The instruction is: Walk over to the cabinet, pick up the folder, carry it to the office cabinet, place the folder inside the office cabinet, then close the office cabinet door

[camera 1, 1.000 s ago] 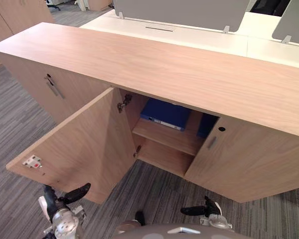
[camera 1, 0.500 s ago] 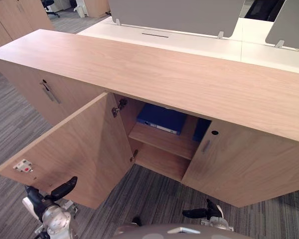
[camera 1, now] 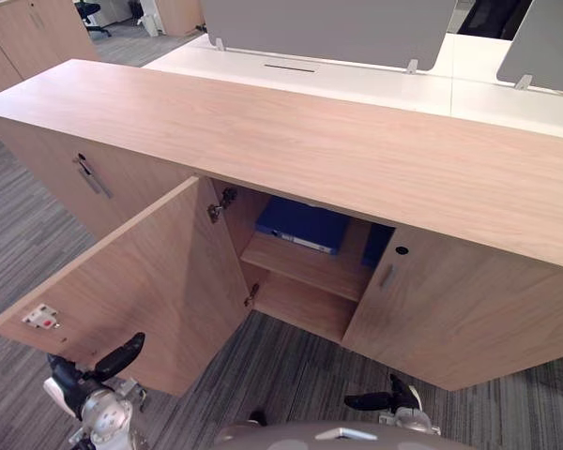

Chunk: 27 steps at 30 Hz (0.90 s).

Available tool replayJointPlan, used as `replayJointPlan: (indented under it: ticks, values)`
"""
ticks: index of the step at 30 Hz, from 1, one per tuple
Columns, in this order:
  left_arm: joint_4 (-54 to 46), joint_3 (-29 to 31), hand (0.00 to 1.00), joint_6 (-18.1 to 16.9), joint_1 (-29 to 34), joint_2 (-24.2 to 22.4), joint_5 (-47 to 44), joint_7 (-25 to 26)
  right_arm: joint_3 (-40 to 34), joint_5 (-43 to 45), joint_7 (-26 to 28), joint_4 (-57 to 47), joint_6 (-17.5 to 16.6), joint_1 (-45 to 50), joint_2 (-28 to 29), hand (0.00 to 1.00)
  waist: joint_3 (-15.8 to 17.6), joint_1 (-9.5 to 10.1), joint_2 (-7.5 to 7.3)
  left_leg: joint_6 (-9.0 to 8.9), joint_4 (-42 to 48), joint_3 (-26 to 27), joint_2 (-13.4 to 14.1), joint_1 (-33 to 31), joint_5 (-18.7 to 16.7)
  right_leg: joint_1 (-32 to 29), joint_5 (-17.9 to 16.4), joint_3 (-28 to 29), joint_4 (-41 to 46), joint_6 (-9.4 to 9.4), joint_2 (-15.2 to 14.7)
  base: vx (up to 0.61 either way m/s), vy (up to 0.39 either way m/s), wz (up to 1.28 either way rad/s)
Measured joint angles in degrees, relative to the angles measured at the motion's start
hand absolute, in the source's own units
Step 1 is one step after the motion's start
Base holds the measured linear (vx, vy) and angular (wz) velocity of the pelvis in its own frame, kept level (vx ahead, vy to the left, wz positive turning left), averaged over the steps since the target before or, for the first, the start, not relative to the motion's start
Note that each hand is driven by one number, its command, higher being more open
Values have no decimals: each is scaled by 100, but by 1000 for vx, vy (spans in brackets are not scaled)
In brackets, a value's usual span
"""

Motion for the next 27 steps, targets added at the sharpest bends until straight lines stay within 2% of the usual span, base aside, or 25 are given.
replayJointPlan:
  ticks: [9, 14, 15, 16, 17, 18, 19, 20, 21, 24, 27]
  values:
    - [88, 312, 100, -60, 0, -1, -237, 129, 1, 0, -5, 87, 0, -44, 12, 100, 53, 4, -61, -2, -1, -5, -10, 54, -4, 61, -7, -5, -5, 11, -6, 0, 0, 0]
    - [807, 699, 100, 11, -97, 82, -151, -26, -6, -1, 7, 99, 1, -44, 4, 100, 64, 26, -47, -2, -1, -20, -15, 75, -11, 95, -20, -16, -1, 21, -26, -7, 1, 0]
    - [1132, 1353, 100, 161, -207, 383, -268, -317, -9, 0, 43, 103, 0, -47, -5, 100, 65, 18, -69, 2, 0, -24, -4, 80, -27, 116, -25, -23, -8, 16, -18, 0, 0, 0]
    - [1193, 1621, 100, 243, -236, 593, -457, -477, -10, 1, 80, 106, 2, -41, -18, 100, 70, 21, -86, -3, 0, -31, 1, 89, -31, 130, -29, -31, -15, 13, -11, 2, -9, 5]
    - [1270, 1887, 100, 306, -216, 1025, -739, -660, -8, 6, 130, 109, 9, -25, -34, 100, 83, 33, -113, -11, 1, -49, 7, 101, -38, 144, -32, -50, -26, 12, -2, 5, -31, 11]
    - [1630, 1948, 100, 284, -243, 2079, -762, -764, 11, 12, 192, 131, 12, 61, -103, 100, 84, 183, -146, -32, 1, -82, 17, 118, -54, 173, -42, -59, -30, 27, 13, 3, -33, 10]
    - [1693, 1948, 100, 264, -252, 2230, -734, -765, 18, 12, 202, 144, 12, 66, -116, 100, 84, 202, -150, -33, 1, -86, 18, 118, -54, 174, -43, -61, -28, 28, 14, 1, -32, 12]
    - [2100, 1958, 100, 144, -358, 3122, -503, -764, 12, 12, 252, 212, 5, 77, -177, 100, 83, 284, -156, -33, 1, -119, 20, 110, -54, 167, -46, -59, -8, 32, 41, -3, -25, 11]
    - [2456, 2036, 100, 68, -518, 3812, -209, -794, 12, 11, 266, 248, -5, 80, -236, 100, 86, 311, -149, -32, 1, -153, 10, 105, -51, 167, -46, -56, 10, 33, 36, -8, -15, 12]
    - [2716, 2118, 100, -177, -867, 4560, 159, -812, 13, 12, 283, 310, -69, 73, -383, 100, 105, 314, -56, -9, 0, -161, -45, 103, -39, 156, -46, -38, 45, 33, -19, -31, 27, 3]
    - [2953, 1935, 100, -253, -1234, 4597, 415, -1042, 7, 19, 289, 325, -80, 73, -435, 100, 121, 308, 5, -27, -1, -157, -59, 60, -52, 84, -46, -2, 79, 33, -31, -56, 29, -3]
